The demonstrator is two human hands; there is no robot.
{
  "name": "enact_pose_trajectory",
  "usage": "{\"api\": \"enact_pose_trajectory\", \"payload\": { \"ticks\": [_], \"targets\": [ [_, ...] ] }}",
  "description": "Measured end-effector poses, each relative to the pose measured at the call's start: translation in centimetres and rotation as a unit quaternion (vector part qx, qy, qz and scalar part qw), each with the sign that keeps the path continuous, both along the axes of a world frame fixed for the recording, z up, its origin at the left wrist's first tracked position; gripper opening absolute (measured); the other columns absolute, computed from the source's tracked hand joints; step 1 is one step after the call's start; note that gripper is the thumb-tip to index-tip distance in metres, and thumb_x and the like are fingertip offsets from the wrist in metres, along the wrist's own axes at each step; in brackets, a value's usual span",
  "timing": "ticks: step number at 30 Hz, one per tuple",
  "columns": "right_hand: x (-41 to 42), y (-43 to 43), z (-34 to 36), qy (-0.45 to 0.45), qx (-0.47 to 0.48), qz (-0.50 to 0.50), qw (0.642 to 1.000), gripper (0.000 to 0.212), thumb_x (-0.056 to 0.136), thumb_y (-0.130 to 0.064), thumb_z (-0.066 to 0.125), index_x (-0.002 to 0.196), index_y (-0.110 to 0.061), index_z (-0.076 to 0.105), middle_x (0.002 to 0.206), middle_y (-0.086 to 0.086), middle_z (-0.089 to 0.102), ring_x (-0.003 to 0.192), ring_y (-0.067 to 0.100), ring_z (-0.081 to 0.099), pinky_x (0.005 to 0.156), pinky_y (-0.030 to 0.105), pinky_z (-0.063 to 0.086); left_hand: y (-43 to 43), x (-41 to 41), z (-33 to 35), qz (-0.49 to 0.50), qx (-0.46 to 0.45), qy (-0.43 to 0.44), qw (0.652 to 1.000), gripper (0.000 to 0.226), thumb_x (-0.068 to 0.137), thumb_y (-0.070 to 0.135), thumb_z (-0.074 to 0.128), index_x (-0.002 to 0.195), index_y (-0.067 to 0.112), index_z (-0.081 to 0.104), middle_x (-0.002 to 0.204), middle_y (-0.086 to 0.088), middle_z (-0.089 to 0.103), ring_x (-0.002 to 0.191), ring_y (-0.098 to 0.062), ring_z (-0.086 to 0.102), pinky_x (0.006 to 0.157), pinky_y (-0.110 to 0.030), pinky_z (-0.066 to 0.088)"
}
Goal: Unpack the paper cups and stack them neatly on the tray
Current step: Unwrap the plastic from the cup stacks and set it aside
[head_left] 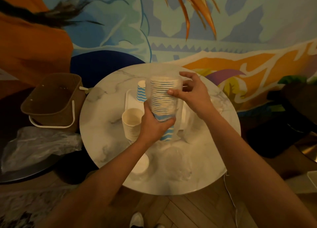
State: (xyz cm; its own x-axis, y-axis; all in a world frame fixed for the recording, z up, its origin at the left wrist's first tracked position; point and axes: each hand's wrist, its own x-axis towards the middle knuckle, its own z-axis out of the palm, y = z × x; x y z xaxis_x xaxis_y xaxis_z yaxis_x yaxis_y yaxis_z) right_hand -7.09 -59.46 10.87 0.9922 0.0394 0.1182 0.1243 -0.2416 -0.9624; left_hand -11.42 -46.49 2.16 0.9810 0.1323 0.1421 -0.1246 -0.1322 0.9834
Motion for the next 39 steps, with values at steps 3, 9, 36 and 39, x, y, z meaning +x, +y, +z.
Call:
{"api": "enact_pose_trajectory", "payload": {
  "ticks": [3, 9, 36, 39],
  "targets": [
    [0.0, 0.5, -1.3, -0.026, 0.075, -0.062, 0.995, 0.033, 0.067, -0.017, 0.083, 0.090, -0.017, 0.059, 0.075, 0.001, 0.063, 0.070, 0.010, 0.059, 0.068, 0.021, 0.051, 0.3, 0.1, 0.2, 0.000, -0.001, 0.003, 1.000, 0.081, 0.063, 0.019, 0.083, 0.126, 0.017, 0.033, 0.105, 0.017, 0.055, 0.094, -0.004, 0.059, 0.083, -0.013, 0.048],
    [0.2, 0.9, -1.5, -0.084, 0.076, -0.007, 0.994, 0.018, 0.082, -0.005, 0.069, 0.069, -0.015, 0.061, 0.062, -0.002, 0.058, 0.054, 0.003, 0.050, 0.055, 0.018, 0.045, 0.4, 0.7, 1.2, 0.033, -0.023, 0.008, 0.999, 0.079, 0.066, 0.019, 0.085, 0.126, 0.017, 0.034, 0.106, 0.015, 0.055, 0.100, -0.010, 0.059, 0.088, -0.024, 0.048],
    [0.2, 0.8, -2.7, -0.065, 0.027, 0.050, 0.996, 0.024, 0.086, 0.013, 0.053, 0.085, -0.009, 0.064, 0.075, -0.004, 0.063, 0.061, -0.003, 0.056, 0.056, 0.014, 0.046, 0.8, 2.5, 4.6, 0.060, -0.240, 0.106, 0.963, 0.077, 0.077, 0.054, 0.058, 0.142, 0.027, 0.028, 0.119, -0.001, 0.059, 0.100, -0.018, 0.063, 0.088, -0.041, 0.054],
    [-0.1, 0.4, -3.1, -0.036, 0.034, 0.041, 0.998, 0.009, 0.088, 0.000, 0.058, 0.090, -0.007, 0.064, 0.078, -0.003, 0.063, 0.065, -0.001, 0.056, 0.060, 0.018, 0.049, 1.1, 2.8, 5.0, 0.052, -0.233, 0.089, 0.967, 0.061, 0.086, 0.049, 0.051, 0.139, 0.028, 0.028, 0.128, -0.003, 0.054, 0.108, -0.020, 0.061, 0.091, -0.043, 0.052]
  ]
}}
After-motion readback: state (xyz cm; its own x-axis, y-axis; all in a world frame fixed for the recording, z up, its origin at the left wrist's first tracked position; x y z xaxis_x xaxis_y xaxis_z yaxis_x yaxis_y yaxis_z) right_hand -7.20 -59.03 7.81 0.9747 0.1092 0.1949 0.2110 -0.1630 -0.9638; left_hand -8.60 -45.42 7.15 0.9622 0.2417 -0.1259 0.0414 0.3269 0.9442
